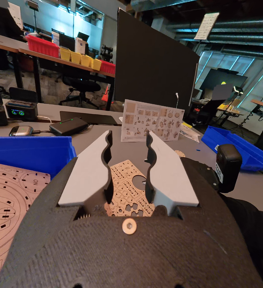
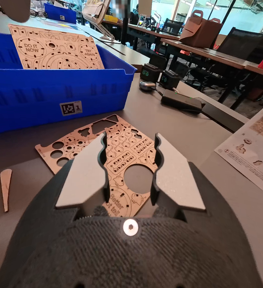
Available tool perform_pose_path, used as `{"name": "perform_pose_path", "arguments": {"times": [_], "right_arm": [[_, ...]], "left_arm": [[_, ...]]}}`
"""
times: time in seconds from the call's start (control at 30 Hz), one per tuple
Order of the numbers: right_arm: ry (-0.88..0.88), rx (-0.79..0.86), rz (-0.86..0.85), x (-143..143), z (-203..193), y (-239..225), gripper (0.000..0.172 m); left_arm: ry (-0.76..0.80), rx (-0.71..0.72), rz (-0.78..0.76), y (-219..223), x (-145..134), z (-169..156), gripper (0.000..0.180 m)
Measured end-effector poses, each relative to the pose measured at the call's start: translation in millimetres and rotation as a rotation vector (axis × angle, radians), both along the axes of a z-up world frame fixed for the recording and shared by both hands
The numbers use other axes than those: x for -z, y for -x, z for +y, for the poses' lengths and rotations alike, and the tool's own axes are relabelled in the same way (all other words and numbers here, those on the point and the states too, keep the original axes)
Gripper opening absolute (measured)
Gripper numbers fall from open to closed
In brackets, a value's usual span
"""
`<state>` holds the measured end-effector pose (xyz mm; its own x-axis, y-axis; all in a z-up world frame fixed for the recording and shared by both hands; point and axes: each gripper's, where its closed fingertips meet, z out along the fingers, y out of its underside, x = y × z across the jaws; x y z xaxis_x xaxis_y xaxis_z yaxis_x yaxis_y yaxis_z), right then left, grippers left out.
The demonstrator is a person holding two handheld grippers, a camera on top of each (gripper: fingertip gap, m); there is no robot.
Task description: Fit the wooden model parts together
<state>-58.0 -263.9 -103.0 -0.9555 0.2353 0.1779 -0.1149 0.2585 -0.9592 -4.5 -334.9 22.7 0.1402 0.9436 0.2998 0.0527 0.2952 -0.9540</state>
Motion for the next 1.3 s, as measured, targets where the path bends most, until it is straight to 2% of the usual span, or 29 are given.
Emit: {"name": "perform_pose_path", "arguments": {"times": [0.2,0.57,0.63,0.77,1.2,1.3], "right_arm": [[0.02,0.011,-0.065,-1,2,6,0.059],[-0.002,-0.002,-0.101,3,2,5,0.055],[-0.081,-0.067,-0.178,17,-1,-7,0.058],[-0.281,-0.182,-0.374,51,-2,-31,0.083],[-0.359,-0.147,-0.326,62,1,-32,0.083],[-0.356,-0.143,-0.31,62,3,-32,0.079]], "left_arm": [[-0.034,-0.011,0.059,-5,-6,-7,0.043],[-0.047,-0.008,0.038,0,1,-6,0.043],[-0.05,-0.009,0.04,0,1,-6,0.043],[-0.068,-0.006,0.065,-2,-2,-7,0.043],[-0.154,0.05,0.155,-13,-17,-7,0.043],[-0.174,0.062,0.182,-17,-23,-6,0.043]]}}
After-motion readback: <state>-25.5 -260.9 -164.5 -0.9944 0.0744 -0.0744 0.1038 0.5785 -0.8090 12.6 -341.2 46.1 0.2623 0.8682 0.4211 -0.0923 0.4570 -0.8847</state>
